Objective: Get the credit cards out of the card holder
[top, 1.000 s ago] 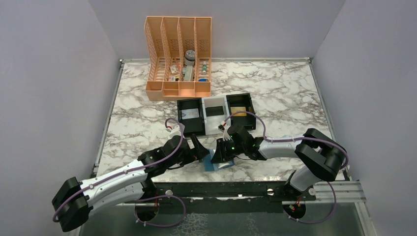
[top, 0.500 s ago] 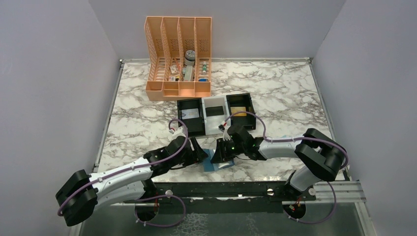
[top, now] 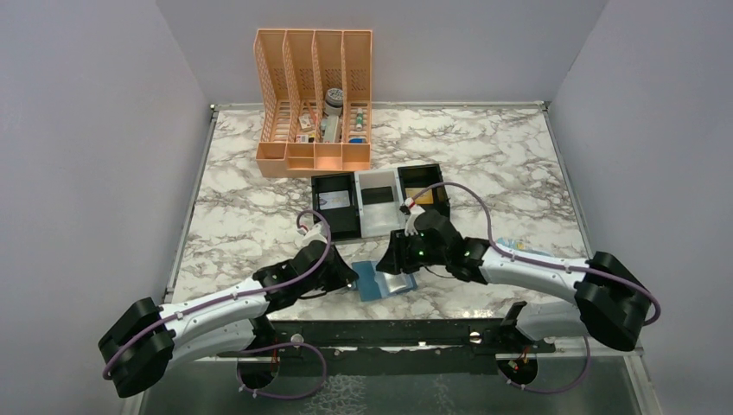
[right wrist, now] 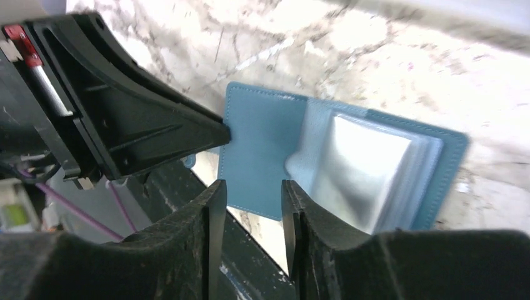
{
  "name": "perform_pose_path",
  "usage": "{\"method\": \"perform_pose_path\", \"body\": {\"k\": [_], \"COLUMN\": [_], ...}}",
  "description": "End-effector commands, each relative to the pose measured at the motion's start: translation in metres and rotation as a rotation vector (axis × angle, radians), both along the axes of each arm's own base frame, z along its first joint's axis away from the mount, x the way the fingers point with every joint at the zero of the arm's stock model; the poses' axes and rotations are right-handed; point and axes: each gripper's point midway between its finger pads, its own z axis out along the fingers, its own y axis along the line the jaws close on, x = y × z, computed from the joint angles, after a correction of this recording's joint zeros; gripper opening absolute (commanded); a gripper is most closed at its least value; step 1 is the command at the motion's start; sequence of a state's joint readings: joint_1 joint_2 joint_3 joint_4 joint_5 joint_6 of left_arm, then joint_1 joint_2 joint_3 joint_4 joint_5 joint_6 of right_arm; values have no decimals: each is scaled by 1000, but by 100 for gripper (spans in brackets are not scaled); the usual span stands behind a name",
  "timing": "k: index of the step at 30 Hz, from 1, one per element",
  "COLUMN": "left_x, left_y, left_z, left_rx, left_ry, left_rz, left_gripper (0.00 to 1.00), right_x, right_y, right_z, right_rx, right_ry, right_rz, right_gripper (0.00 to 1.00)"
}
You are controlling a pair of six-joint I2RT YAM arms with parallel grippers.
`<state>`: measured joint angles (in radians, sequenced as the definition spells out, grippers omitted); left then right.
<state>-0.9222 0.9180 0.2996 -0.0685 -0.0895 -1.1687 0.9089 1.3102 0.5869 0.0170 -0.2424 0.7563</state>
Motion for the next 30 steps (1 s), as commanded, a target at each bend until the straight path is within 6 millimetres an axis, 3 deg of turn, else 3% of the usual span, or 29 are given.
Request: {"method": "perform_pose_path", "body": {"k": [1, 3, 6, 11, 17, 23, 30], "left_x": [6, 8, 9, 10, 11, 10, 10], "left_y": [-4, -3, -3, -5, -6, -6, -7], "left_z": [10, 13, 15, 14, 13, 10, 9], "left_rx": [-8, 0, 6, 37, 51, 59, 68], "left_ry": [-41, -52, -65, -66, -63, -54, -51], "left_rz": [-20, -18, -26, -47, -57, -63, -67], "left_gripper": [14, 14, 14, 14, 14, 13, 13], "right_x": [27, 33, 34, 21, 8, 6, -1], "right_y": [-35, -50, -57, -46, -47, -56, -53], "right_z": [1, -3, -9, -14, -30, -34, -38], "right_rx": [-162, -212, -222, -183, -184, -212, -195], "right_ry": [-93, -92, -69, -2, 69, 76, 105], "right_rz": [-170, -217, -211, -143, -124, -152, -125], "right_gripper": [41, 49, 50, 50, 51, 53, 53]}}
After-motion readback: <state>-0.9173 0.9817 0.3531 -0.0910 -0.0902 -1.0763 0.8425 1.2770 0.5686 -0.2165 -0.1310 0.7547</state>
